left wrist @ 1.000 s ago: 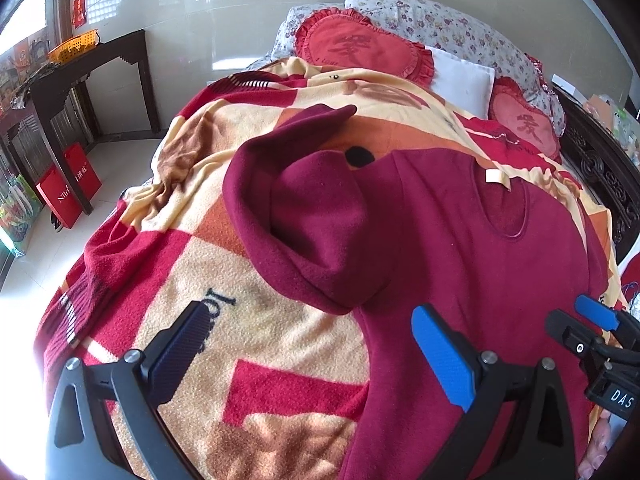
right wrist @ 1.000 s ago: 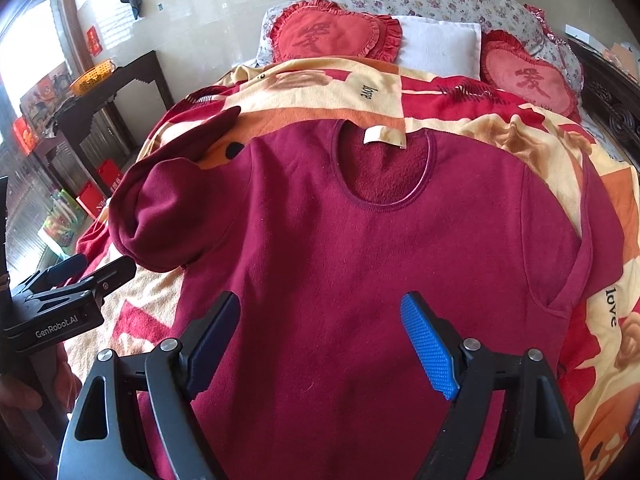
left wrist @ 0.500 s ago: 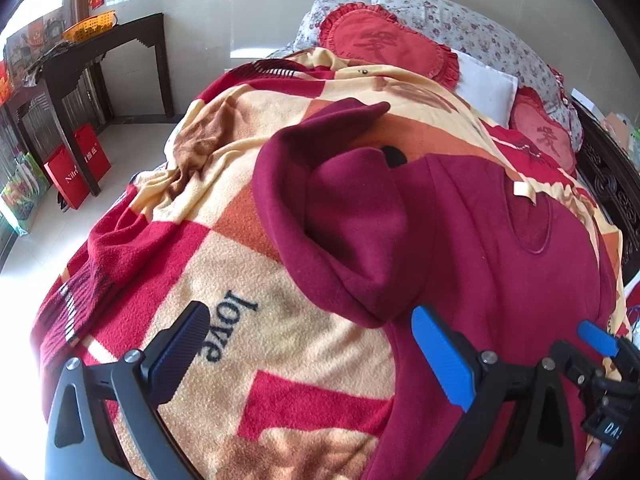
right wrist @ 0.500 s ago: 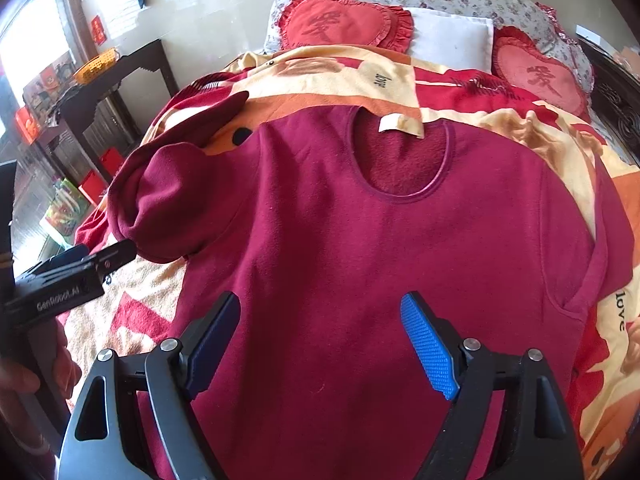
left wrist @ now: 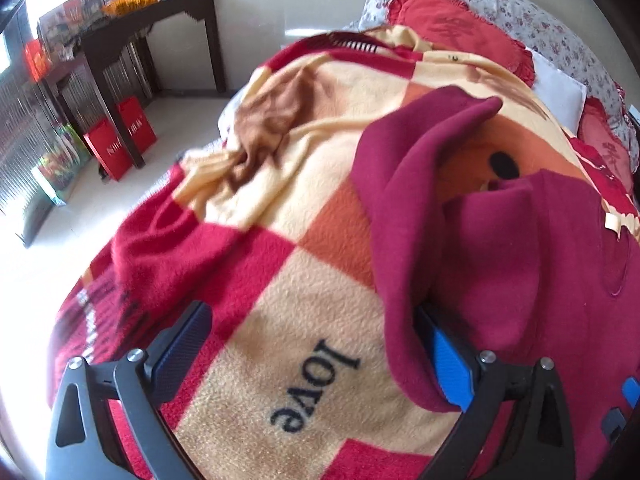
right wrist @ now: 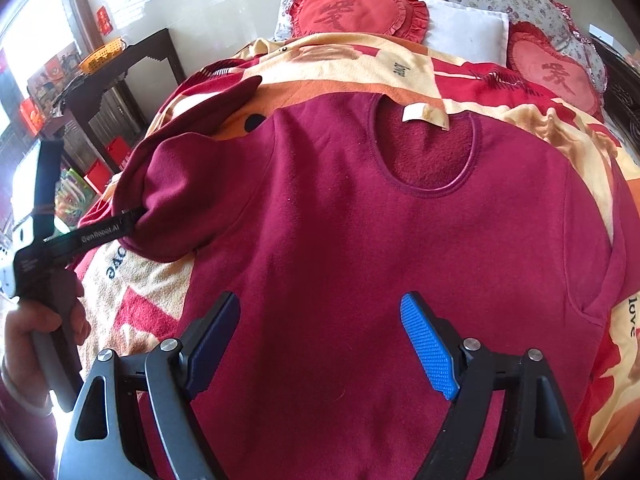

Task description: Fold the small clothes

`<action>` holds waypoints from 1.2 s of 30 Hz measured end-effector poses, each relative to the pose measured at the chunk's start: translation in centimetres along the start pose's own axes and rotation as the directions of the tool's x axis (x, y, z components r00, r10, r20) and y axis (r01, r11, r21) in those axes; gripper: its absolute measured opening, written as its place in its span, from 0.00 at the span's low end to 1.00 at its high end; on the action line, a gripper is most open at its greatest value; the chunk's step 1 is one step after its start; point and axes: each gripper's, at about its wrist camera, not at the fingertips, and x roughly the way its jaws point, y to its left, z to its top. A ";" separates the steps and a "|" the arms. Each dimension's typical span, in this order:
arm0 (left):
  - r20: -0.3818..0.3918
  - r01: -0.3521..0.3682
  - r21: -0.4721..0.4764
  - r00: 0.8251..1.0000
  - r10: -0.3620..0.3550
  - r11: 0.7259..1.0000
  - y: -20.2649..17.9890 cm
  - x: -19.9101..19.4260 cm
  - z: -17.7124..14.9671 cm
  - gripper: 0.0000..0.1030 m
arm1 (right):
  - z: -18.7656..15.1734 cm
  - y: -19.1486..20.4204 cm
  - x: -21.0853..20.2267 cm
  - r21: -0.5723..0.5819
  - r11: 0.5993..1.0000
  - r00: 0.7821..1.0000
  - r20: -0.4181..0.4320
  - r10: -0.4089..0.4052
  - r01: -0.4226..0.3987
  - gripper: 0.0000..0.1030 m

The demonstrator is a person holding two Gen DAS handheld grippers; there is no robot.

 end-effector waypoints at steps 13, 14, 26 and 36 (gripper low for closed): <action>0.029 0.003 0.013 1.000 -0.003 1.000 0.7 0.4 -0.8 0.99 | 5.9 2.2 0.6 -0.029 0.990 0.989 0.041 0.142 -0.140 0.66; 0.031 0.005 0.012 1.000 -0.005 1.000 0.7 0.4 -0.8 0.99 | 7.3 2.4 0.8 -0.020 0.986 0.984 0.053 0.169 -0.168 0.66; 0.050 0.019 0.018 0.999 -0.020 1.000 1.0 0.7 -1.1 1.00 | 17.2 7.0 11.0 0.081 0.959 0.963 0.027 0.270 -0.271 0.64; 0.058 0.011 0.029 0.998 -0.012 1.000 0.8 1.0 -1.0 1.00 | 19.6 9.3 15.9 0.141 0.949 0.958 -0.014 0.286 -0.281 0.62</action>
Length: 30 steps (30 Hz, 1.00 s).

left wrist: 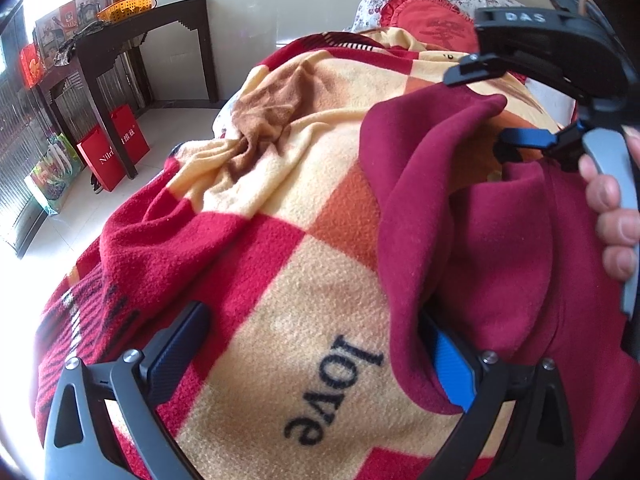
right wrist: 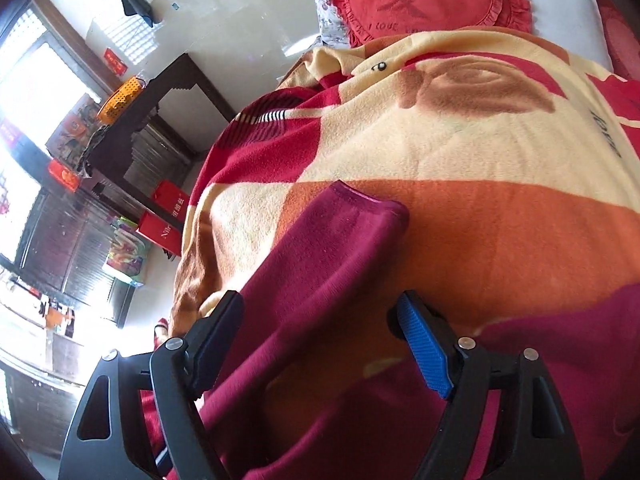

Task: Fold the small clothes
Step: 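Grasp the sleeve cuff with the right tool and lift it across the body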

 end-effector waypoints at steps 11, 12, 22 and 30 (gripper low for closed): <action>0.007 -0.006 0.006 1.000 0.006 1.000 -0.2 0.1 -0.1 1.00 | -0.1 0.3 -2.1 -0.084 0.996 0.996 0.090 -0.006 0.013 0.00; 0.010 -0.007 0.007 1.000 0.007 1.000 -0.2 0.1 -0.1 1.00 | -0.2 0.3 -3.2 -0.096 0.995 0.994 0.112 0.000 0.011 0.00; 0.109 0.133 0.081 0.984 -0.141 0.988 -1.4 -4.6 -0.2 1.00 | -3.8 -3.8 -17.4 -0.094 0.995 0.957 0.289 0.038 -0.011 0.00; 0.129 0.186 0.302 0.964 -0.233 0.935 -7.1 -8.8 -2.9 1.00 | -8.6 -9.3 -27.3 -0.022 0.999 0.912 0.408 -0.031 0.044 0.00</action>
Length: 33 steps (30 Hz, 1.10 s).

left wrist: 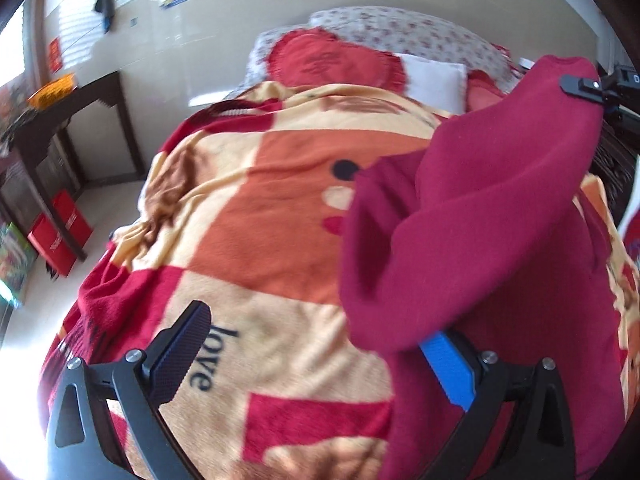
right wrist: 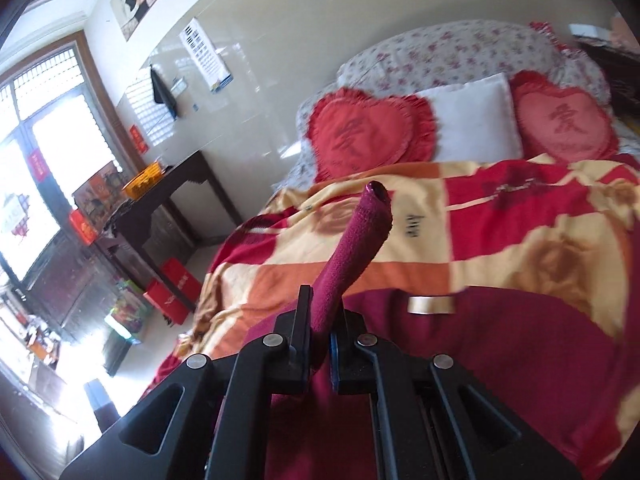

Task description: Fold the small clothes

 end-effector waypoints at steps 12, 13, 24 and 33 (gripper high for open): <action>-0.093 0.007 0.061 0.996 -0.001 0.998 -1.7 0.9 -2.6 1.00 | -8.8 -13.4 -3.7 0.062 0.920 0.885 -0.305 -0.351 0.386 0.05; -0.103 -0.004 0.055 0.995 0.010 0.998 -1.6 1.2 -2.7 1.00 | -9.7 -13.9 -3.2 0.047 0.913 0.859 -0.360 -0.364 0.406 0.06; -0.195 -0.041 -0.007 0.980 0.039 0.999 0.0 6.4 -1.4 1.00 | -6.5 -4.1 -0.7 -0.047 0.999 0.941 -0.336 -0.034 0.019 0.20; -0.202 -0.034 -0.067 0.979 0.019 0.997 1.4 7.3 -1.4 1.00 | -5.8 -1.7 1.6 -0.163 0.962 0.924 -0.281 -0.258 0.219 0.20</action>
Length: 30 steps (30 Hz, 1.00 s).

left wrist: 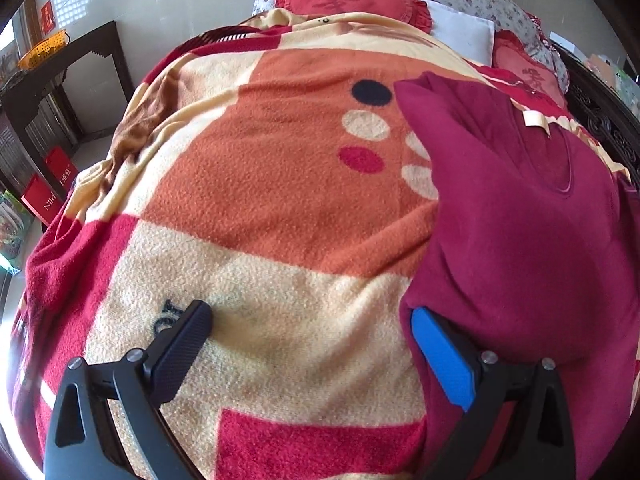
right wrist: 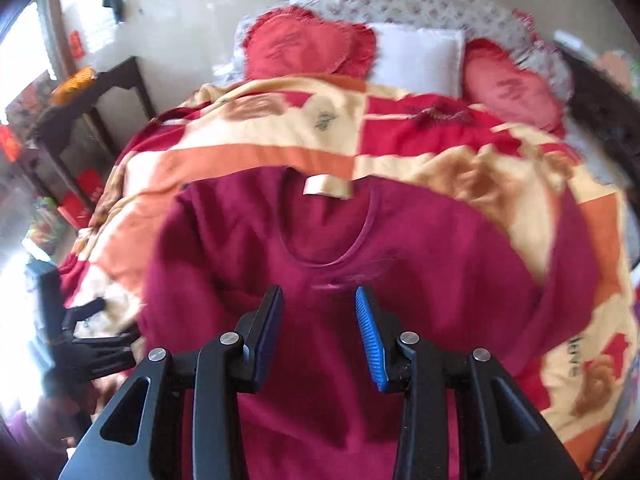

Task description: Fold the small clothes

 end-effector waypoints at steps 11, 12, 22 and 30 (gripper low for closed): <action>-0.004 0.008 -0.005 1.000 -0.008 1.000 0.3 0.0 -0.3 1.00 | 0.1 3.1 9.1 -0.268 0.955 0.979 -0.192 0.074 -0.124 0.20; -0.004 0.007 -0.004 1.000 -0.007 1.000 0.4 0.1 -0.3 1.00 | 0.1 3.0 9.4 -0.261 0.951 0.970 -0.216 0.111 -0.166 0.20; 0.008 0.008 -0.021 1.000 -0.007 1.000 0.4 0.2 -0.1 1.00 | -0.6 4.0 10.8 -0.346 0.905 0.955 -0.245 0.167 -0.247 0.00; 0.041 -0.006 -0.091 0.999 0.010 0.996 1.6 -0.4 0.0 0.99 | 3.0 1.5 5.1 -0.296 0.955 0.995 0.074 0.059 -0.035 0.00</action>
